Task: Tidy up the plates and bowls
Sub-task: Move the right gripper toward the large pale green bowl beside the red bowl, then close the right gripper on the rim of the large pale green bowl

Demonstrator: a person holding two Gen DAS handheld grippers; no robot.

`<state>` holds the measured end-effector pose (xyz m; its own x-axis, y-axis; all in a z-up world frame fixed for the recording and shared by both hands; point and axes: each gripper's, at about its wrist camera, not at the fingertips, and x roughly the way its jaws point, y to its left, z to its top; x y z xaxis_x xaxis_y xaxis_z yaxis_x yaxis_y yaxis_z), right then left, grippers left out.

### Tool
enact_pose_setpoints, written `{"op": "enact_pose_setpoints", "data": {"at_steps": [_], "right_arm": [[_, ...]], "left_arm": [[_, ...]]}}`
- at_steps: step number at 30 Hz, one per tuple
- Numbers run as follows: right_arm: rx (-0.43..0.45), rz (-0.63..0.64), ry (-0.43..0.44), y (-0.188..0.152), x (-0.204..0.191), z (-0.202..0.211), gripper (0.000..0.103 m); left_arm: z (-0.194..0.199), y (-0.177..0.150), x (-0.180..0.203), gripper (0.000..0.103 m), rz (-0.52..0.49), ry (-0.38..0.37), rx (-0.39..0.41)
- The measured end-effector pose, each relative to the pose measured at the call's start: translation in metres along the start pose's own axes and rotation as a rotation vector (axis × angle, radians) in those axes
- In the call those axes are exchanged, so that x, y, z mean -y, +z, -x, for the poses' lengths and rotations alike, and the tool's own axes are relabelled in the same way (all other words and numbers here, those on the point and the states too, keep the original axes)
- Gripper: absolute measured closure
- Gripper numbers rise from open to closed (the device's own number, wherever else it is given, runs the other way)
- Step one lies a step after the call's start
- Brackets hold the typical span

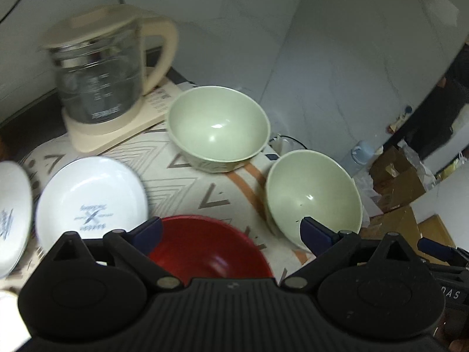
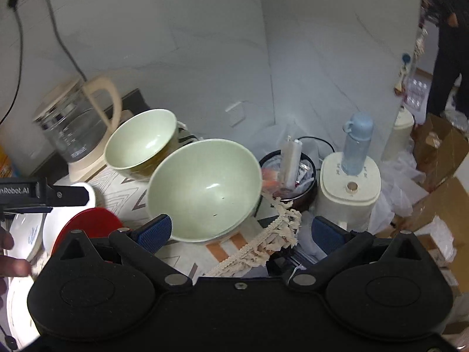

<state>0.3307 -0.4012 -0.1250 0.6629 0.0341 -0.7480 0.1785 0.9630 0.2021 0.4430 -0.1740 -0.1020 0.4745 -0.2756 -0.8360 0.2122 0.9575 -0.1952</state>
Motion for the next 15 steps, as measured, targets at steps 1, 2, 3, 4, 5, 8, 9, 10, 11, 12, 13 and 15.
{"op": "enact_pose_setpoints", "data": {"at_steps": [1,2,3,4,5,8,9,10,11,12,13,15], "right_arm": [[-0.004,-0.009,-0.004,0.000,0.003,-0.003,0.001],[-0.009,-0.016,-0.009,0.000,0.005,-0.006,0.001],[-0.016,-0.022,-0.010,0.001,0.007,-0.009,0.001],[-0.022,-0.027,-0.009,0.001,0.009,-0.012,0.001],[-0.026,-0.034,-0.005,0.001,0.011,-0.015,0.003],[-0.044,-0.052,-0.002,0.001,0.016,-0.024,0.009],[-0.048,-0.060,-0.002,0.001,0.018,-0.027,0.010],[-0.051,-0.069,0.001,0.001,0.019,-0.030,0.013],[-0.057,-0.077,0.006,0.002,0.021,-0.034,0.016],[-0.062,-0.083,0.007,0.002,0.022,-0.037,0.017],[-0.068,-0.089,0.007,0.003,0.022,-0.041,0.020],[-0.081,-0.096,0.014,0.004,0.023,-0.048,0.025]], "left_arm": [[-0.005,0.002,0.003,0.003,-0.011,-0.003,-0.007],[-0.010,0.004,0.006,0.003,-0.018,-0.011,-0.015],[-0.014,0.006,0.010,0.003,-0.022,-0.016,-0.021],[-0.019,0.008,0.013,0.003,-0.027,-0.017,-0.024],[-0.023,0.010,0.016,0.004,-0.034,-0.015,-0.027],[-0.036,0.014,0.024,0.009,-0.047,-0.027,-0.040],[-0.041,0.015,0.026,0.012,-0.051,-0.030,-0.047],[-0.047,0.016,0.028,0.014,-0.056,-0.031,-0.056],[-0.052,0.017,0.030,0.019,-0.062,-0.026,-0.066],[-0.057,0.017,0.031,0.025,-0.063,-0.023,-0.079],[-0.063,0.018,0.032,0.027,-0.061,-0.023,-0.094],[-0.073,0.019,0.032,0.037,-0.051,-0.028,-0.121]]}}
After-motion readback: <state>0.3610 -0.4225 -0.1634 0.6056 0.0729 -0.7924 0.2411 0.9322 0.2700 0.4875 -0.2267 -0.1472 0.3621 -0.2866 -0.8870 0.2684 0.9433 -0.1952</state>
